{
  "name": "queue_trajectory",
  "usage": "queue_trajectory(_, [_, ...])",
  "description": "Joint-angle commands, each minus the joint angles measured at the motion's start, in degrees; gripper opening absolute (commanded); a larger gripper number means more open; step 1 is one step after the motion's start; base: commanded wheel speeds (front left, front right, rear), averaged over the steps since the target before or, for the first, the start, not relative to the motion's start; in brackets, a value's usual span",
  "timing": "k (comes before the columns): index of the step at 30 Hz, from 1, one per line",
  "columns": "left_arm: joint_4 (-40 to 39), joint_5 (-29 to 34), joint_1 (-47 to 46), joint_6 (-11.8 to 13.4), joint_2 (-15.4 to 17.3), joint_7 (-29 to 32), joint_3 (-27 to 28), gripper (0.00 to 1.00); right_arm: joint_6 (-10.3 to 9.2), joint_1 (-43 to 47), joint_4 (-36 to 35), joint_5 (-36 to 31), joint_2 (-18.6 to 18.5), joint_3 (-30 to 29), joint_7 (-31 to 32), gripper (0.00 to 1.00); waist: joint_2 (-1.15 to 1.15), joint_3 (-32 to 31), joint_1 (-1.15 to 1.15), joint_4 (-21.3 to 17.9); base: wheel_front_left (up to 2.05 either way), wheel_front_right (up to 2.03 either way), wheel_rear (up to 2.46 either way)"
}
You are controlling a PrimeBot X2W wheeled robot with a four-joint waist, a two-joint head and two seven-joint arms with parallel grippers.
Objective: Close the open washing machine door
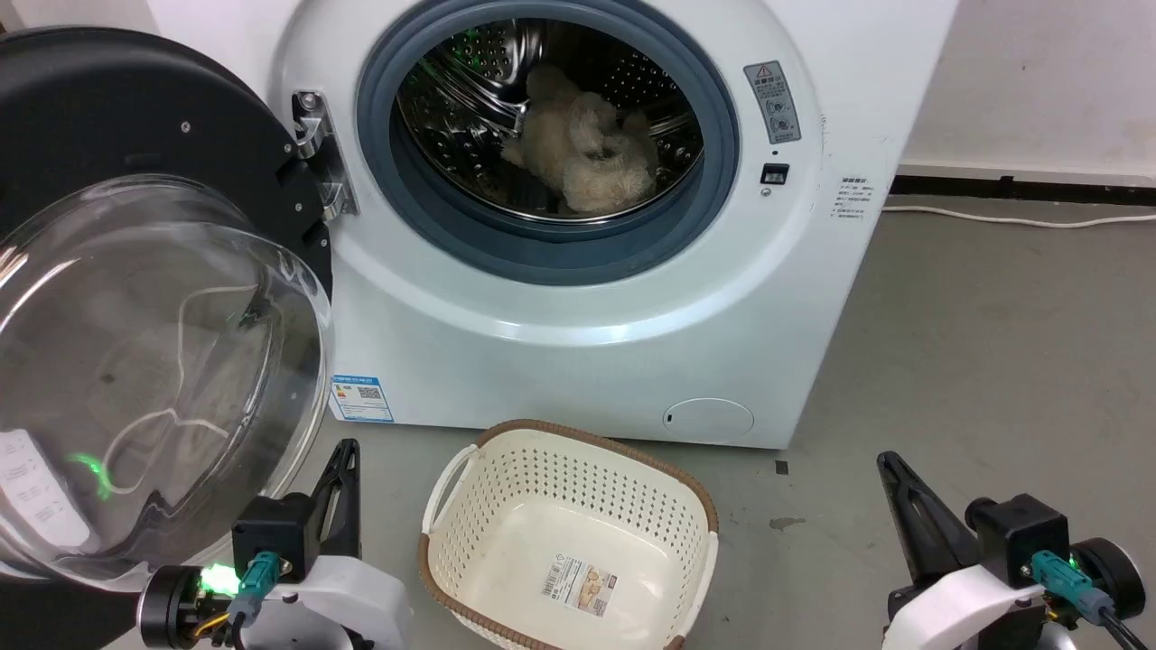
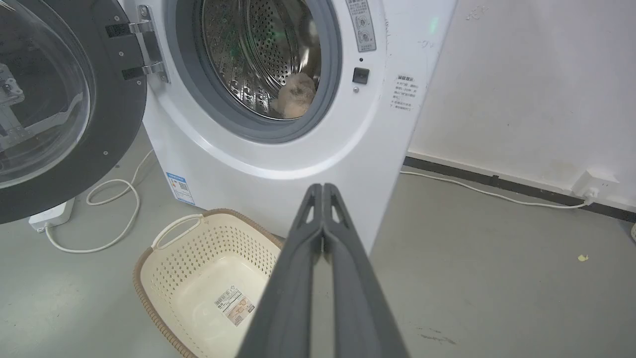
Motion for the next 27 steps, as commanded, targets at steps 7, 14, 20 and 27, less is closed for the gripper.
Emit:
queue_trajectory(7, [-0.2,0.1,0.8,0.2,0.0,0.0,0.0,0.0,0.06,-0.6,-0.3,0.3,0.2,0.0,0.0,0.0,0.0,0.0,0.0,0.0,0.0,0.0,0.0])
queue_trajectory(14, [0.1,0.0,0.0,0.0,0.0,-0.2,-0.2,1.0,0.0,0.0,0.0,0.1,0.0,-0.1,-0.1,1.0,0.0,0.0,0.0,0.0,0.0,0.0,0.0])
queue_trajectory(20, [0.3,-0.3,-0.1,0.2,0.0,-0.9,-0.8,1.0,0.0,0.2,0.0,0.6,-0.2,-0.5,-0.9,1.0,0.0,0.0,0.0,0.0,0.0,0.0,0.0])
queue_trajectory(27, [0.4,-0.5,-0.1,0.3,0.0,-2.0,-1.5,1.0,0.01,0.8,0.0,0.8,-0.3,-0.9,-1.9,1.0,0.0,-0.2,0.0,0.7,0.0,0.0,0.0])
